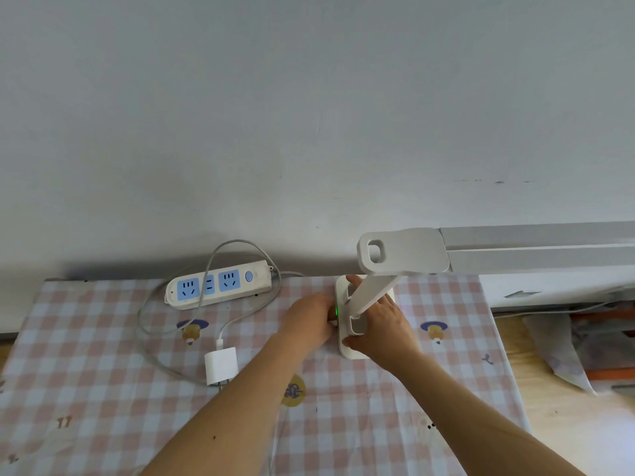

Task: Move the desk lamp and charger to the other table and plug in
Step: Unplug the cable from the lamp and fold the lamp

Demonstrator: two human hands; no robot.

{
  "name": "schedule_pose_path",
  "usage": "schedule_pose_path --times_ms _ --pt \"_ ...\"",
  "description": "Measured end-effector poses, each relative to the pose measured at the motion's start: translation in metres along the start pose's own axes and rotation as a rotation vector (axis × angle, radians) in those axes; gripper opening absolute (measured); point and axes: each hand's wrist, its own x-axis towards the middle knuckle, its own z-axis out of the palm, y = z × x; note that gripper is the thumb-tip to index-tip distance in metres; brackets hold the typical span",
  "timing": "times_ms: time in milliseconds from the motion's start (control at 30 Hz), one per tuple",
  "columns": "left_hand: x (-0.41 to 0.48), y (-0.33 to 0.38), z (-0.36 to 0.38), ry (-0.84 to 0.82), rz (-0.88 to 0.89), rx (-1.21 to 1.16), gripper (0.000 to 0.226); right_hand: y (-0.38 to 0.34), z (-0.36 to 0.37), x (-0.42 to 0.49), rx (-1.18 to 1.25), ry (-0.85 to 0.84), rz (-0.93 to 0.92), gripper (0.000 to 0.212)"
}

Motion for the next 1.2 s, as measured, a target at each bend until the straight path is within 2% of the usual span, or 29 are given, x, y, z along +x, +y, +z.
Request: schedule_pose_path --times_ms 67,200,267,333,433,633,800,867,1000,1133,1200 --pt "0.001 0.001 0.0 0.009 0.007 0.051 0.004 0.0 0.001 0.0 0.003 0.003 0.008 0.096" --pt "-0.001 0.005 0.004 0.076 0.093 0.286 0.017 0.001 0.002 0.001 -0.006 0.001 -0.001 0.095" --pt "-0.003 0.005 0.004 0.086 0.075 0.246 0.013 0.001 0.002 0.0 -0.002 0.007 0.0 0.095" --pt "-0.003 0.002 0.002 0.066 -0.017 0.106 0.002 0.001 0.001 0.0 0.013 0.01 0.006 0.096" --pt "-0.002 -0.003 -0.001 0.016 -0.104 -0.027 0.007 0.0 0.001 -0.001 0.017 0.01 0.007 0.098" --pt "-0.009 0.001 0.008 0.114 0.115 0.318 0.017 -0.002 0.0 -0.002 0.017 0.013 0.01 0.097" --pt "-0.011 -0.003 0.005 0.119 -0.042 0.114 0.014 -0.001 0.0 -0.003 0.046 0.003 0.015 0.096" --pt "-0.011 -0.002 0.002 0.134 0.008 0.19 0.015 -0.001 0.0 -0.002 0.044 0.002 0.011 0.096" --pt "-0.017 -0.001 0.008 0.175 0.225 0.372 0.014 -0.002 0.0 -0.003 0.048 0.014 0.003 0.097" --pt "-0.026 -0.028 0.004 0.262 0.154 0.205 0.017 -0.001 0.0 -0.003 0.048 0.013 -0.006 0.097" --pt "-0.03 -0.043 -0.005 0.258 0.163 0.193 0.02 -0.001 0.001 -0.004 0.046 0.017 0.0 0.097"
